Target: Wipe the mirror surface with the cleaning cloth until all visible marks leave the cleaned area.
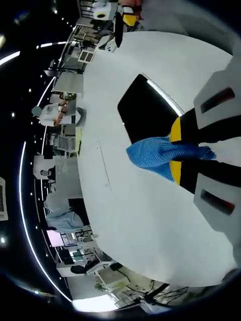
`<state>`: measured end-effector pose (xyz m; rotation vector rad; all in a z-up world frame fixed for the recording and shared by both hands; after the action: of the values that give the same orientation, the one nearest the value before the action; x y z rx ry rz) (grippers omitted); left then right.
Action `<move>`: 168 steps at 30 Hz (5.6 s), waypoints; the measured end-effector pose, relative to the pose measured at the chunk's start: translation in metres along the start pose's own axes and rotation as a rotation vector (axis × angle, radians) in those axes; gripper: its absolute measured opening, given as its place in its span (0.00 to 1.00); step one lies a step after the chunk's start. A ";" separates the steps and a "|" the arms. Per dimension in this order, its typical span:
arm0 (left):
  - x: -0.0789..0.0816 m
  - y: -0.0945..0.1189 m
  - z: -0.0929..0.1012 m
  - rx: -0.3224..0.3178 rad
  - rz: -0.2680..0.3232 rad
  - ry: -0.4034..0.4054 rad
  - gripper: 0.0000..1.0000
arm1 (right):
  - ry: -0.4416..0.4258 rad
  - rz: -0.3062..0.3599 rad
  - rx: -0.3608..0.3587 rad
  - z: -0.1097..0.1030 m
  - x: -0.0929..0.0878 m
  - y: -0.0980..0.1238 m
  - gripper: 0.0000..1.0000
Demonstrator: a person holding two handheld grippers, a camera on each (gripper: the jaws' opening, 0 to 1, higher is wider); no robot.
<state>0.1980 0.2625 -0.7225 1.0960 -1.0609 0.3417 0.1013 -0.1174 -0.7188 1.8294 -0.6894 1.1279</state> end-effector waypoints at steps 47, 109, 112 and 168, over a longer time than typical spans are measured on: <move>0.054 -0.065 -0.012 -0.014 0.041 -0.037 0.08 | -0.017 0.002 -0.026 0.004 -0.001 -0.004 0.95; 0.020 -0.141 -0.015 -0.040 -0.079 -0.046 0.07 | -0.024 -0.056 -0.077 0.012 -0.012 -0.005 0.95; 0.020 -0.141 -0.016 -0.042 -0.081 -0.059 0.07 | -0.028 -0.061 -0.077 0.012 -0.014 -0.006 0.95; 0.028 -0.150 -0.016 -0.044 -0.095 -0.095 0.07 | -0.048 -0.037 -0.057 0.013 -0.011 -0.010 0.93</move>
<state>0.3244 0.1995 -0.7836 1.1275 -1.0908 0.1910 0.1102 -0.1234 -0.7357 1.8189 -0.7051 1.0335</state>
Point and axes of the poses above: the point that each gripper's makers call its tool centre point, and the gripper's own axes: y roughly backward along the fingers, z roughly to its right, x roughly out of its top, the point moved 9 cm from there along y, roughly backward along the fingers, and after that the axes turned 3 degrees about -x, right-handed, at the moved point
